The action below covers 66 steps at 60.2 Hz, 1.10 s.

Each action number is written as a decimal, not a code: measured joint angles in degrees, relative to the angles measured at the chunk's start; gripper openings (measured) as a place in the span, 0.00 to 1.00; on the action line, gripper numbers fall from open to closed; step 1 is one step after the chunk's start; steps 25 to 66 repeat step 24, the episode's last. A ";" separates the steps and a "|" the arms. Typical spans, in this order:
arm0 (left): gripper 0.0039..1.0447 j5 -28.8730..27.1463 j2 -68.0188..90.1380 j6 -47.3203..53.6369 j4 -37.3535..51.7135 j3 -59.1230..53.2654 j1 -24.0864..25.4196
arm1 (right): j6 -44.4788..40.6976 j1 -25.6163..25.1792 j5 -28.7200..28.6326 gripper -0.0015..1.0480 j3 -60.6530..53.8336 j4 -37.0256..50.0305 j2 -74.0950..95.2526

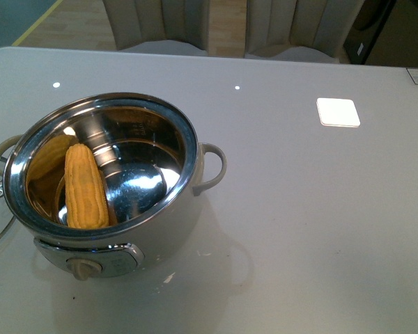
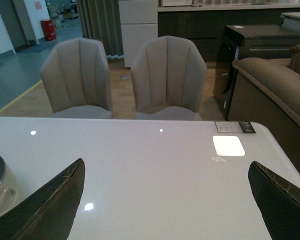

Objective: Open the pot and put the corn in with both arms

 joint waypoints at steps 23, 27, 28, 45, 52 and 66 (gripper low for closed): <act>0.93 0.00 0.00 0.00 0.00 0.00 0.00 | 0.02 0.00 0.02 0.91 0.00 0.02 0.00; 0.93 0.00 0.00 0.00 0.00 0.00 0.00 | 0.00 0.00 0.00 0.91 0.00 0.02 0.00; 0.93 0.00 0.00 0.00 0.00 0.00 0.00 | 0.00 0.00 0.00 0.91 0.00 0.02 0.00; 0.93 0.00 0.00 0.00 0.00 0.00 0.00 | 0.00 0.00 0.00 0.91 0.00 0.02 0.00; 0.93 0.00 0.00 0.00 0.00 0.00 0.00 | 0.00 0.00 0.00 0.91 0.00 0.02 0.00; 0.93 0.00 0.00 0.00 0.00 0.00 0.00 | 0.00 0.00 0.00 0.91 0.00 0.02 0.00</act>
